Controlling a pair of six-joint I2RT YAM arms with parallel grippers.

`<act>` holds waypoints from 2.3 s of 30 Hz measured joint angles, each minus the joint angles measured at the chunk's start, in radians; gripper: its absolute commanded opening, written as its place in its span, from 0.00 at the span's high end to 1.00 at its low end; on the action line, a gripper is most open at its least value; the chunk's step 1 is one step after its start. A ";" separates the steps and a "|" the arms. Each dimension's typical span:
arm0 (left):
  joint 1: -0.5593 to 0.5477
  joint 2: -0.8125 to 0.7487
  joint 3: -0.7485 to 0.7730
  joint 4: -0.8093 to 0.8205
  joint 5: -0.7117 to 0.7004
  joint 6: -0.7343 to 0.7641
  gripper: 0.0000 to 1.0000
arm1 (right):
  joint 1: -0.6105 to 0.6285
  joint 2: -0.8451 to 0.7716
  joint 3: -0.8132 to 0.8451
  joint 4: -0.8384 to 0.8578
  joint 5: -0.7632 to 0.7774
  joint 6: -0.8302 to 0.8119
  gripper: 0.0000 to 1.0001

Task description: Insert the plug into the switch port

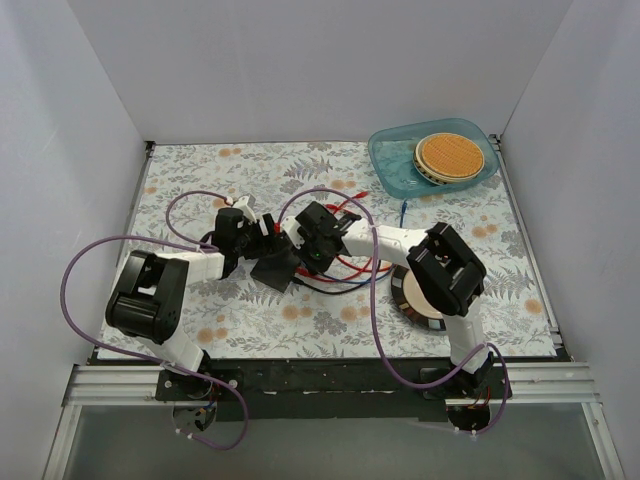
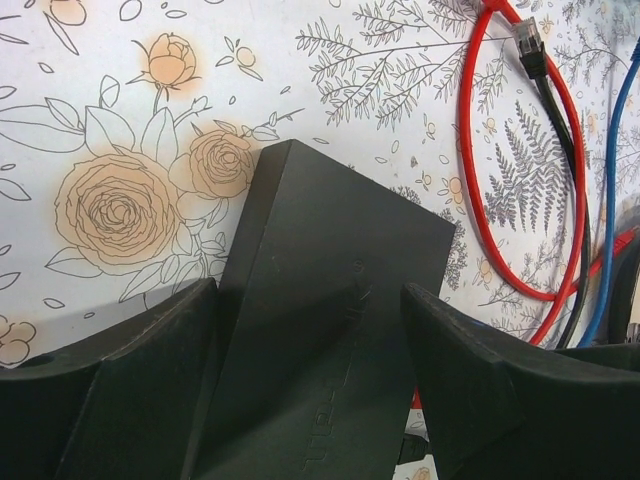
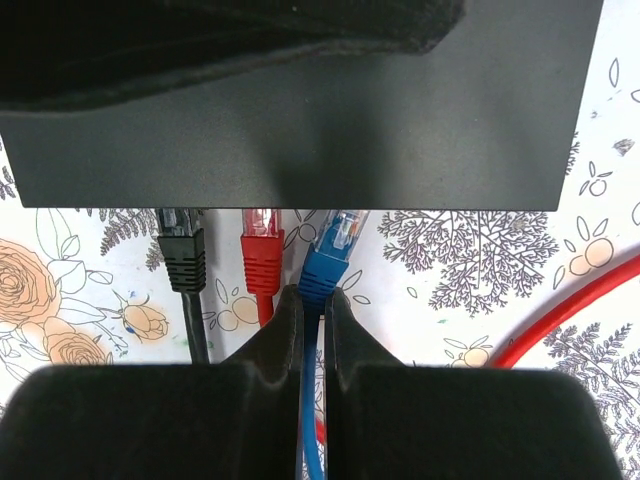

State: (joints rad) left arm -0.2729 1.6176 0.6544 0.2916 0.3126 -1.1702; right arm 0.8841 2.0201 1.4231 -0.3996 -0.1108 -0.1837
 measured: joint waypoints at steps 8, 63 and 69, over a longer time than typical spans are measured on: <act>-0.016 0.010 0.007 0.009 -0.006 0.021 0.29 | 0.004 -0.019 -0.029 0.017 0.010 -0.026 0.99; -0.092 0.006 -0.014 0.045 -0.037 0.055 0.31 | -0.018 -0.105 -0.179 0.151 -0.001 -0.006 0.99; -0.118 0.005 -0.008 0.037 -0.080 0.056 0.32 | -0.020 -0.083 -0.134 0.092 -0.007 -0.007 0.99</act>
State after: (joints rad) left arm -0.3908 1.6226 0.6468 0.3283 0.2325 -1.1145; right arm 0.8639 1.9369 1.2892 -0.3080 -0.1181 -0.1909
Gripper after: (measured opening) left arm 0.691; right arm 0.064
